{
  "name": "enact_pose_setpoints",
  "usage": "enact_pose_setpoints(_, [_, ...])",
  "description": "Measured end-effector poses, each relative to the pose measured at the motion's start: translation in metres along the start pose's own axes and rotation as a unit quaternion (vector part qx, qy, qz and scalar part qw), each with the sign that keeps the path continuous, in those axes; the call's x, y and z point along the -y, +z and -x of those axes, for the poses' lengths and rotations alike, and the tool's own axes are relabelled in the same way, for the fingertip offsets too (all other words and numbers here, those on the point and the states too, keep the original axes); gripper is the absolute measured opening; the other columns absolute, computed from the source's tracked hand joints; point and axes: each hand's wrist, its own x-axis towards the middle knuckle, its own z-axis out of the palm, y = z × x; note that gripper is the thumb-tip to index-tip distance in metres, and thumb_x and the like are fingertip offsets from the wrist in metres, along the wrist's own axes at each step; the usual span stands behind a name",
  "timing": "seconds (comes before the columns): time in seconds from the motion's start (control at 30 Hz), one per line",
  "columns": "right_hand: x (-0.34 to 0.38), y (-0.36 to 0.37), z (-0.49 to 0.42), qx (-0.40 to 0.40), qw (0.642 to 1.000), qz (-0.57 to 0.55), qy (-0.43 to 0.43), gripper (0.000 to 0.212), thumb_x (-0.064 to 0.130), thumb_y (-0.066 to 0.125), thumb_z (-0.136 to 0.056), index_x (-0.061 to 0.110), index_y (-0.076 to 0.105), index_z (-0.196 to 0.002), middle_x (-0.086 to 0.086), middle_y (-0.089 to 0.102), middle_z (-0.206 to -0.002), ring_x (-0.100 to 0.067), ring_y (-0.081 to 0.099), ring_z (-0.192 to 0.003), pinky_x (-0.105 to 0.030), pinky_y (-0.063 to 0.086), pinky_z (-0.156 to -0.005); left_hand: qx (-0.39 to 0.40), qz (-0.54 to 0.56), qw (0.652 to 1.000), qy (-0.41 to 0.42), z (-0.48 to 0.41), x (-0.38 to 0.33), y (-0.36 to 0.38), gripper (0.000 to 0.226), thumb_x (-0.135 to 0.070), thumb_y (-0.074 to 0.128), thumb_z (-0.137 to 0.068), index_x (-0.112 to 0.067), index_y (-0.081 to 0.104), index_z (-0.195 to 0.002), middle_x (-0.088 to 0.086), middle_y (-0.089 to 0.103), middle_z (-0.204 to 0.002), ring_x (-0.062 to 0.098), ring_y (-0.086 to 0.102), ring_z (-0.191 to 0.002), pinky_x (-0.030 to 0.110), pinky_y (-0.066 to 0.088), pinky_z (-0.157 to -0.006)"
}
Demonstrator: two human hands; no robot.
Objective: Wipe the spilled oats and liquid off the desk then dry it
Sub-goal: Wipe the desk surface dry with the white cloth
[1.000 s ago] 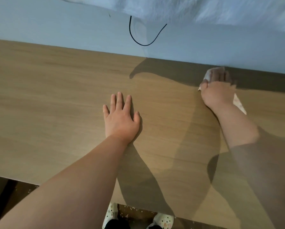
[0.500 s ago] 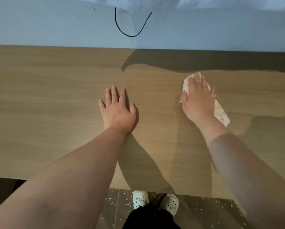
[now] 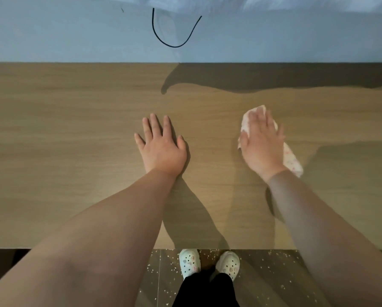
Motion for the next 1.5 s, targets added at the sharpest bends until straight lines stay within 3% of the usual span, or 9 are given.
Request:
enact_pose_setpoints(0.23, [0.02, 0.025, 0.123, 0.063, 0.955, 0.032, -0.287, 0.053, 0.033, 0.039, -0.097, 0.02, 0.031, -0.149, -0.001, 0.021, -0.161, -0.022, 0.016, -0.149, -0.049, 0.018, -0.119, 0.004, -0.003, 1.0, 0.001, 0.0, 0.0, -0.001, 0.067, -0.045, 0.028, -0.098, -0.021, 0.008, -0.157, 0.008, -0.004, -0.164, 0.026, -0.011, -0.15, 0.052, -0.005, -0.12])
enact_pose_setpoints(0.47, [-0.033, 0.012, 0.039, -0.006, 1.0, 0.028, 0.006, 0.063, 0.037, 0.019, -0.097, 0.01, 0.017, -0.155, -0.011, 0.008, -0.164, -0.028, 0.006, -0.151, -0.056, 0.013, -0.119, -0.002, -0.003, 1.0, -0.004, 0.002, -0.002, -0.004, 0.066, -0.045, 0.028, -0.098, -0.022, 0.01, -0.157, 0.008, -0.002, -0.164, 0.026, -0.01, -0.15, 0.052, -0.004, -0.12])
enact_pose_setpoints(0.7, [-0.034, 0.025, 0.138, 0.056, 0.945, 0.04, -0.32, 0.057, 0.038, 0.028, -0.1, 0.019, 0.023, -0.154, -0.002, 0.014, -0.162, -0.019, 0.007, -0.15, -0.051, 0.017, -0.119, -0.01, -0.068, 0.998, -0.013, 0.008, -0.006, -0.006, 0.059, -0.042, 0.026, -0.1, -0.02, 0.02, -0.155, 0.007, 0.009, -0.164, 0.027, -0.005, -0.151, 0.063, -0.002, -0.116])
enact_pose_setpoints(0.87, [-0.131, -0.004, 0.061, 0.029, 0.988, 0.047, -0.144, 0.058, 0.035, 0.025, -0.097, 0.019, 0.018, -0.153, -0.006, 0.01, -0.164, -0.024, 0.009, -0.151, -0.057, 0.018, -0.118, -0.02, -0.027, 0.999, -0.009, 0.039, -0.054, -0.01, 0.056, -0.031, 0.034, -0.099, -0.017, 0.024, -0.153, 0.008, 0.008, -0.164, 0.028, -0.005, -0.151, 0.059, 0.001, -0.117])
enact_pose_setpoints(1.0, [-0.114, 0.001, 0.038, -0.004, 0.999, 0.024, -0.042, 0.06, 0.035, 0.023, -0.099, 0.013, 0.018, -0.154, -0.008, 0.009, -0.164, -0.025, 0.006, -0.151, -0.055, 0.013, -0.119, -0.004, 0.036, 0.999, 0.023, 0.079, -0.121, 0.01, 0.058, -0.031, 0.032, -0.101, -0.02, 0.016, -0.156, 0.006, 0.002, -0.164, 0.025, -0.007, -0.151, 0.052, 0.0, -0.12])
enact_pose_setpoints(1.1, [-0.122, 0.007, 0.088, 0.021, 0.974, 0.067, -0.214, 0.063, 0.042, 0.012, -0.099, 0.015, 0.012, -0.156, -0.006, 0.005, -0.163, -0.024, 0.0, -0.151, -0.054, 0.013, -0.12, 0.003, 0.055, 0.997, 0.044, 0.096, -0.148, 0.03, 0.057, -0.031, 0.028, -0.102, -0.021, 0.012, -0.156, 0.006, -0.001, -0.164, 0.023, -0.009, -0.15, 0.049, -0.001, -0.121])
enact_pose_setpoints(1.23, [-0.188, 0.005, 0.126, 0.05, 0.918, 0.112, -0.376, 0.06, 0.043, 0.027, -0.099, 0.02, 0.021, -0.154, -0.003, 0.018, -0.16, -0.022, 0.017, -0.148, -0.052, 0.018, -0.12, 0.005, 0.002, 0.998, 0.061, 0.103, -0.152, 0.047, 0.06, -0.039, 0.023, -0.101, -0.024, 0.006, -0.157, 0.006, -0.007, -0.164, 0.022, -0.013, -0.15, 0.046, -0.005, -0.121])
enact_pose_setpoints(1.4, [-0.213, -0.013, 0.061, 0.036, 0.985, 0.065, -0.156, 0.068, 0.047, 0.007, -0.094, 0.021, 0.01, -0.156, -0.003, 0.008, -0.164, -0.019, 0.004, -0.151, -0.052, 0.01, -0.121, -0.004, 0.002, 0.998, 0.06, 0.101, -0.152, 0.048, 0.061, -0.042, 0.026, -0.1, -0.025, 0.01, -0.156, 0.005, -0.004, -0.164, 0.021, -0.012, -0.15, 0.046, -0.005, -0.121])
enact_pose_setpoints(1.5, [-0.18, -0.009, 0.055, 0.001, 0.999, 0.006, -0.036, 0.063, 0.038, 0.019, -0.097, 0.015, 0.016, -0.156, -0.005, 0.007, -0.164, -0.022, 0.003, -0.151, -0.053, 0.008, -0.12, -0.012, 0.007, 0.998, 0.056, 0.102, -0.153, 0.049, 0.061, -0.041, 0.027, -0.1, -0.025, 0.012, -0.156, 0.004, -0.002, -0.164, 0.021, -0.011, -0.15, 0.046, -0.004, -0.121])
